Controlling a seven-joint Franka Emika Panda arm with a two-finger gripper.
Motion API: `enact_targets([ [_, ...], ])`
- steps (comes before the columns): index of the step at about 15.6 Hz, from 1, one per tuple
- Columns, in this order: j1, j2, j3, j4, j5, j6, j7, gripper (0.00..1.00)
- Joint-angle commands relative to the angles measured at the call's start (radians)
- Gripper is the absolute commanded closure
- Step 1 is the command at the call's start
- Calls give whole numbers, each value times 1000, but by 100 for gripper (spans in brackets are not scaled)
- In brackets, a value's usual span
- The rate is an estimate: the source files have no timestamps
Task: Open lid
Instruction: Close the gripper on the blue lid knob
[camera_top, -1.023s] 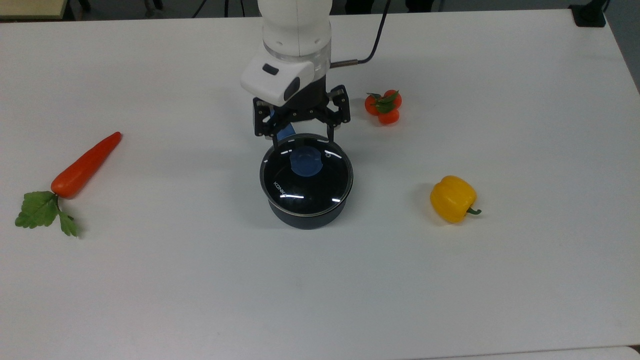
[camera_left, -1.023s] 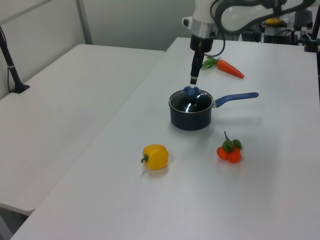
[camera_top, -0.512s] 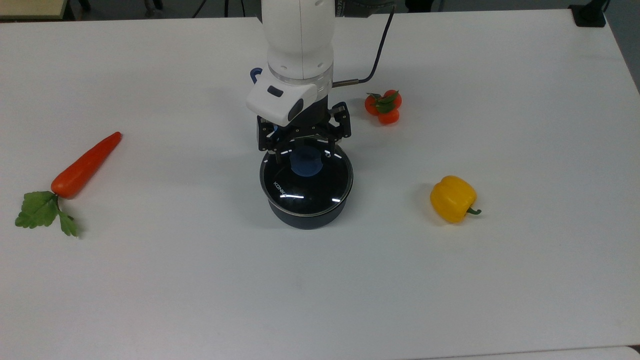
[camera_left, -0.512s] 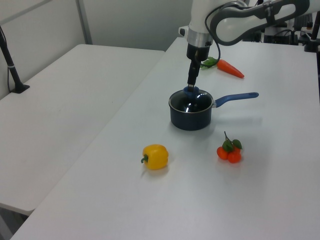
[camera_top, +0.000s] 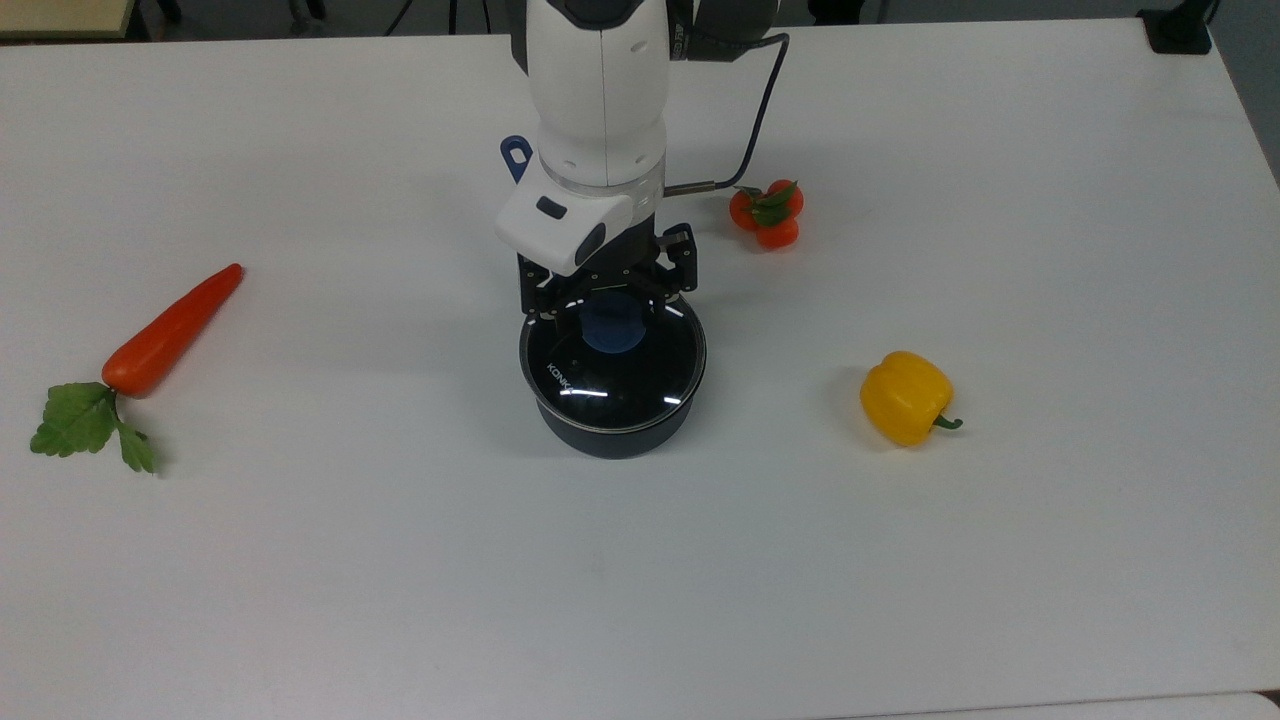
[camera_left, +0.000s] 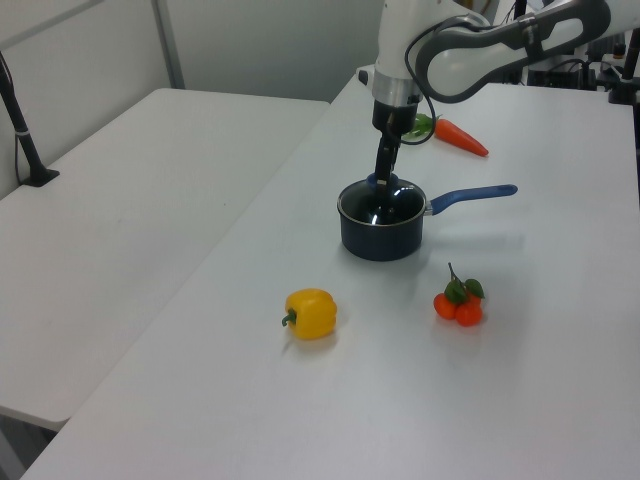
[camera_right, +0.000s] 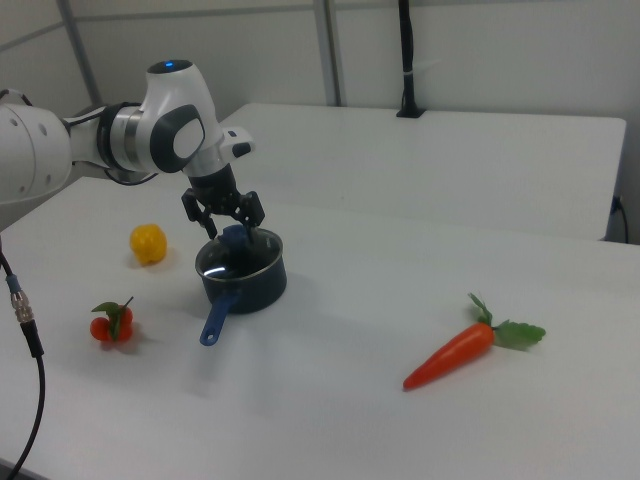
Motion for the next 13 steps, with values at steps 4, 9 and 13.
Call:
enact_targets([
  [4, 5, 8, -5, 16, 15, 13, 17, 21],
  [9, 7, 2, -5, 18, 13, 13, 28, 23],
  [13, 8, 2, -4, 14, 12, 11, 26, 32],
])
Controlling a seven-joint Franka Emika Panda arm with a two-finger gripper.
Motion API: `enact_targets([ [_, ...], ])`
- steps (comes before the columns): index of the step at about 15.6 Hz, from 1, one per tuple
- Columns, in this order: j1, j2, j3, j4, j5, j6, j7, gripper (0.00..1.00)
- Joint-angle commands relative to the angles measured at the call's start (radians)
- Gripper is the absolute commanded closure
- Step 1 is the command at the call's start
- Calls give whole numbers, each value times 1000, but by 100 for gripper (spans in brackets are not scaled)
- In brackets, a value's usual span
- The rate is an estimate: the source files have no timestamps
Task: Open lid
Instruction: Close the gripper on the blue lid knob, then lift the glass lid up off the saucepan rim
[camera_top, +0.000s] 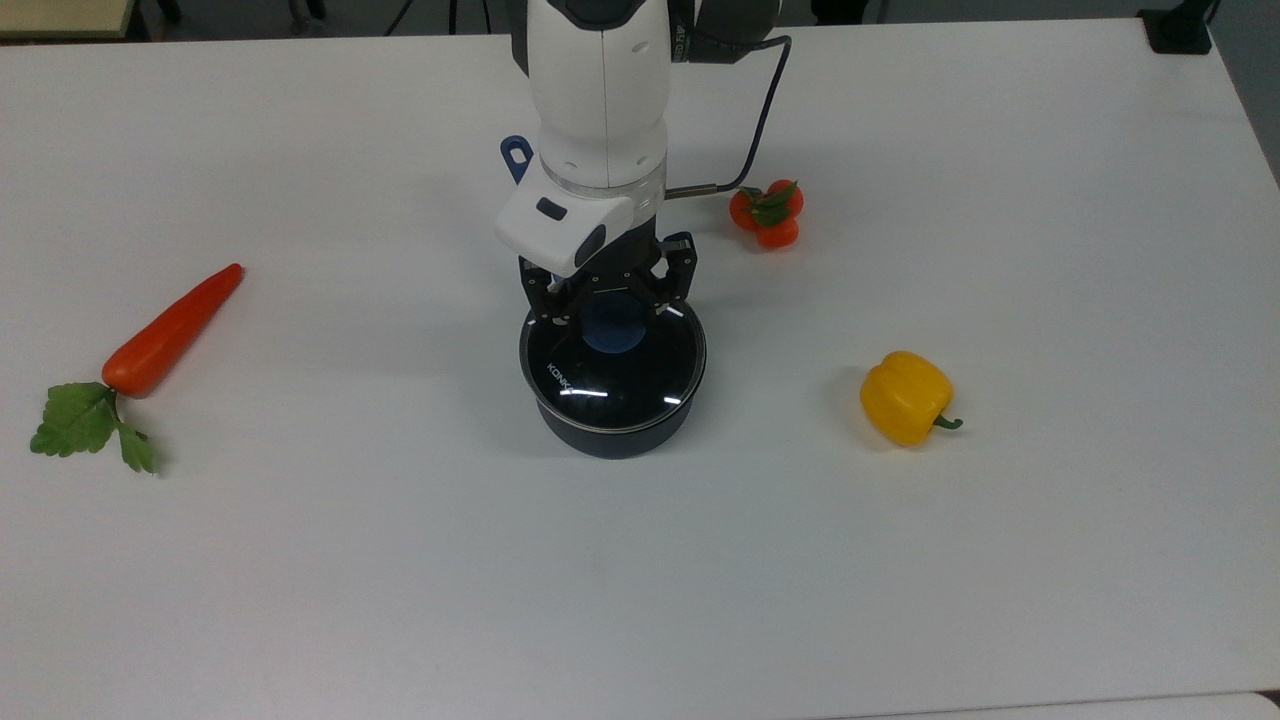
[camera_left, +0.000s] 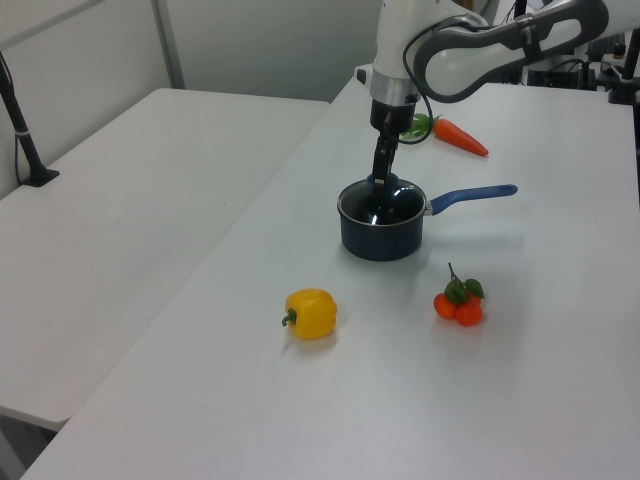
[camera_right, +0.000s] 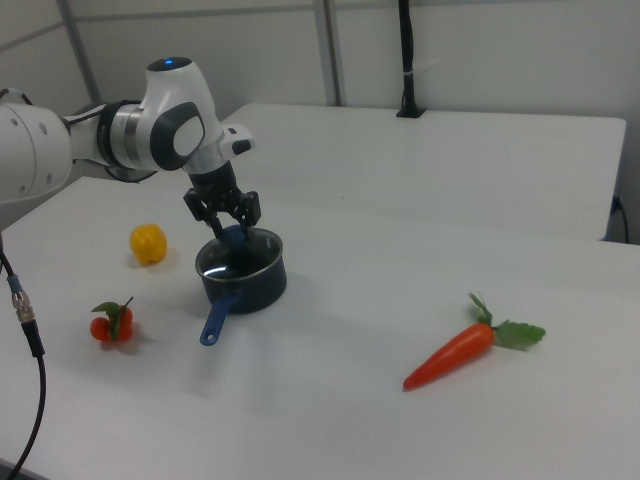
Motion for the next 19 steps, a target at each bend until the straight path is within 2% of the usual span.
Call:
enact_targets([
  [1, 8, -3, -5, -2, 10, 7, 16, 32],
  [6, 8, -8, -4, -3, 8, 1, 14, 32],
  [7, 8, -11, -4, -3, 8, 0, 14, 40],
  [12, 18, -37, -4, -2, 12, -22, 19, 58],
  [16, 15, -111, -5, -3, 15, -106, 19, 58],
  [19, -18, -163, -16, -9, 8, -169, 14, 58],
])
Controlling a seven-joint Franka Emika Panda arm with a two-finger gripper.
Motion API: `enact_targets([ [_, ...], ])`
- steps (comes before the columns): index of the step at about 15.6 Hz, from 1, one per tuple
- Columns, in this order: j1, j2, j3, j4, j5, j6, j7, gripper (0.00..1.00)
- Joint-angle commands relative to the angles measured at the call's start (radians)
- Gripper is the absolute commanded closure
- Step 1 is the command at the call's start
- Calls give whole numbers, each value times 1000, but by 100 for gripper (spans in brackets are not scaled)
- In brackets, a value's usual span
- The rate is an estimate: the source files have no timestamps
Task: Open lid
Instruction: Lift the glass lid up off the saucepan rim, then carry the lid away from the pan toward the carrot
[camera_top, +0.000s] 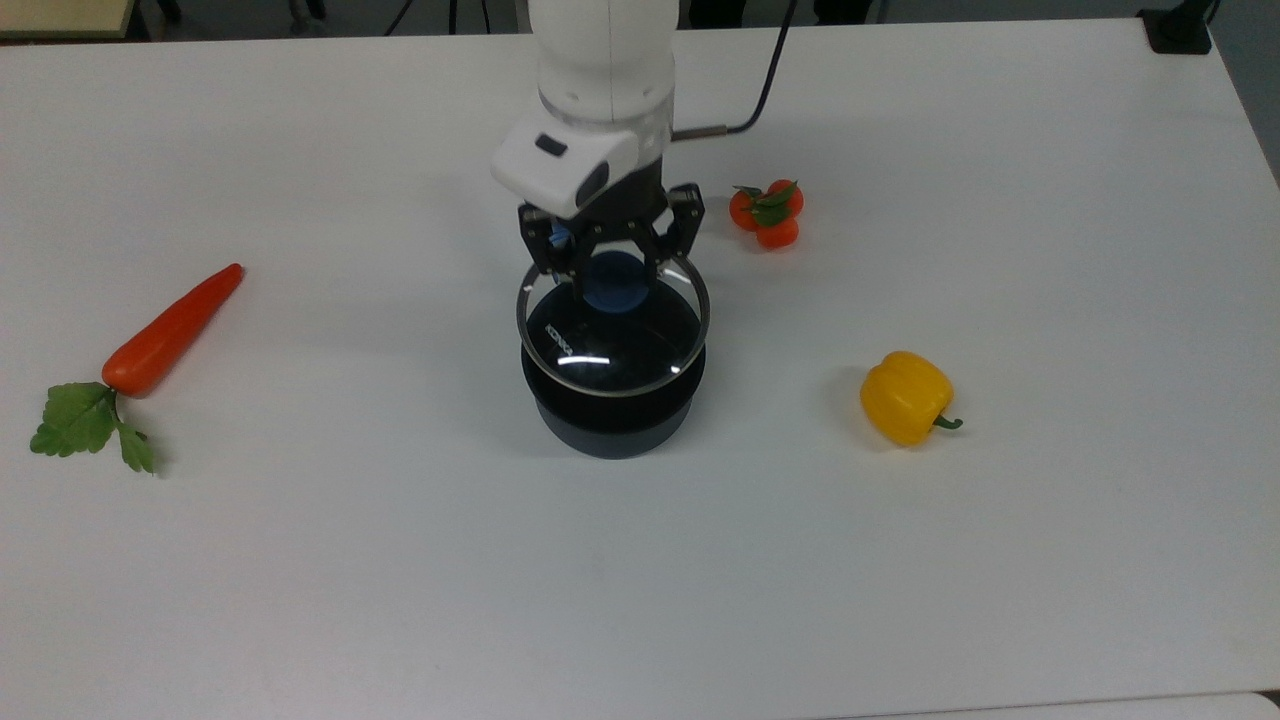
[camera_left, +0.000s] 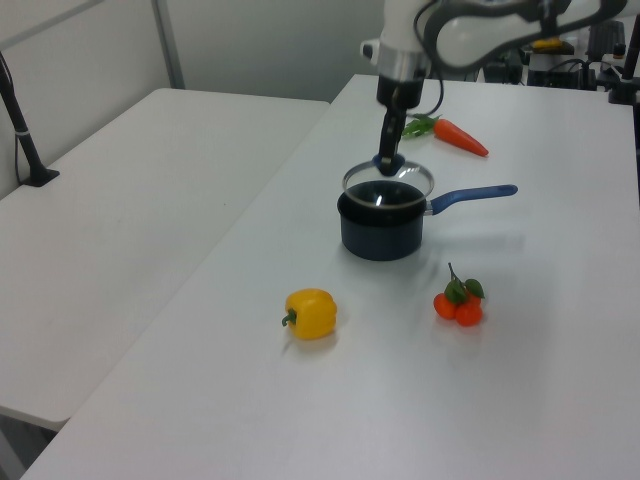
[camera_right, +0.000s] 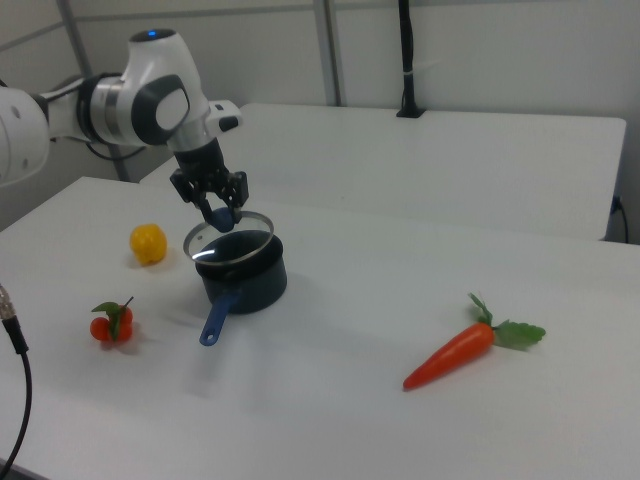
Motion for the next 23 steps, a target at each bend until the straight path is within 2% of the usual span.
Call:
enact_targets([
  [1, -48, -94, -16, -28, 7, -88, 2, 58],
  [5, -172, -178, -16, -141, 2, -70, -30, 58],
  [9, -301, -198, -15, -248, 7, 44, -108, 58],
  [12, -358, -226, -15, -414, 5, 201, -165, 58],
  [14, -361, -221, -15, -514, 5, 350, -167, 58],
  [16, -364, -208, -15, -564, 5, 429, -167, 58],
  [23, -350, -180, -10, -580, 14, 430, -151, 57],
])
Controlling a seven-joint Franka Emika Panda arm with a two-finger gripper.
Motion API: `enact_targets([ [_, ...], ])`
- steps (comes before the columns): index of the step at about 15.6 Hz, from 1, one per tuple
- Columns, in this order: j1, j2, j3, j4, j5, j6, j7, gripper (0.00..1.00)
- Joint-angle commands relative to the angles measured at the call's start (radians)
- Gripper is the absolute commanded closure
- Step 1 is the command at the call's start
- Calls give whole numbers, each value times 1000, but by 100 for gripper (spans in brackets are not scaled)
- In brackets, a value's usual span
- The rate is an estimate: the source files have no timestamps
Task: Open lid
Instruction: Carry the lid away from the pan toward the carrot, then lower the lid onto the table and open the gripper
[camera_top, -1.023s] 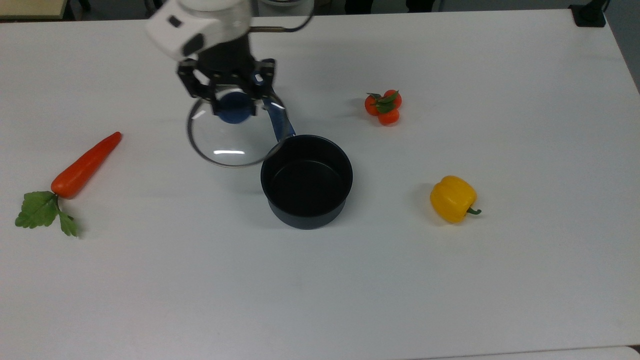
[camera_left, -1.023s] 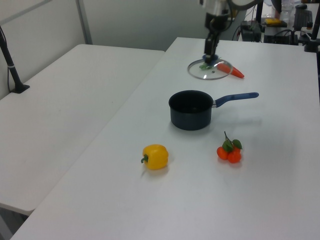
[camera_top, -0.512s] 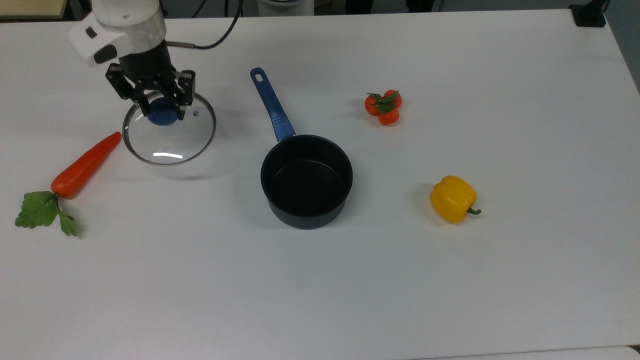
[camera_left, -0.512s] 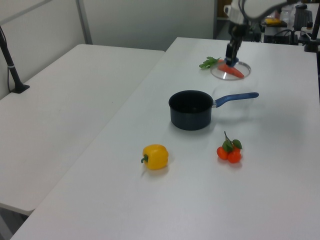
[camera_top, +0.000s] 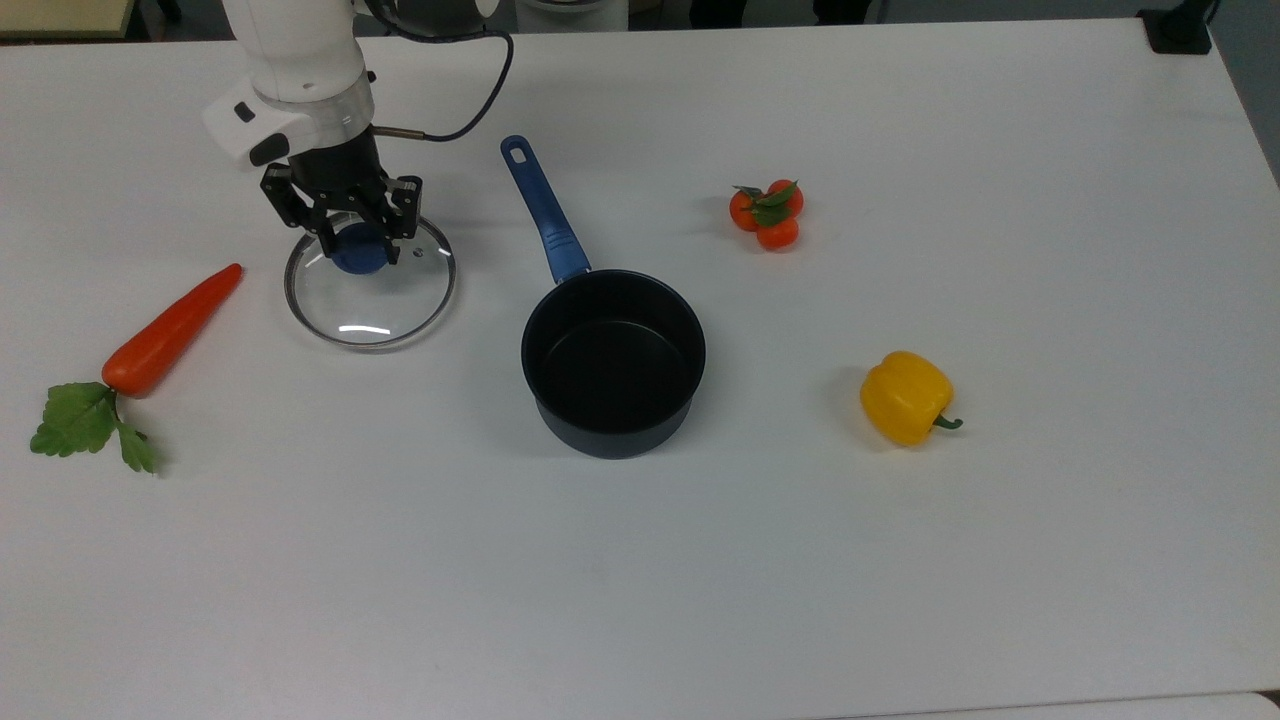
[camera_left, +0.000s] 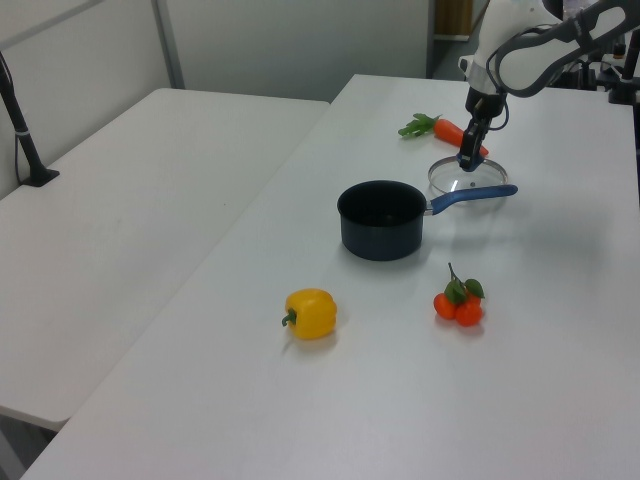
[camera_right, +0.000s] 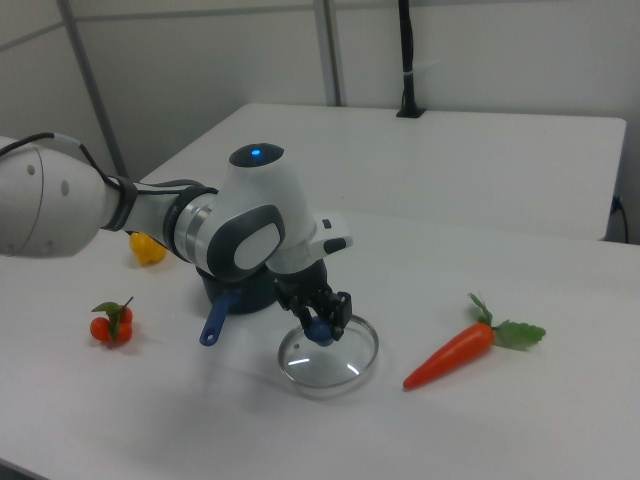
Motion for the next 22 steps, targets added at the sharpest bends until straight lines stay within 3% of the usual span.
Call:
enact_targets([
  [1, 15, -7, 2, -30, 15, 18, 2, 57],
  [5, 17, 3, 3, -24, 15, 19, 30, 55],
  [7, 17, 3, 3, -24, 15, 19, 30, 44],
  [8, 17, 3, 3, -21, 15, 18, 29, 34],
  [9, 17, 3, 3, -21, 13, 13, 29, 14],
  [10, 17, 2, 3, -21, 13, 12, 29, 2],
  [15, 15, -13, 2, 28, 13, -54, 32, 0],
  [19, 14, -32, -3, 187, -5, -308, 111, 0],
  [22, 24, -61, 5, 287, -63, -472, 150, 0],
])
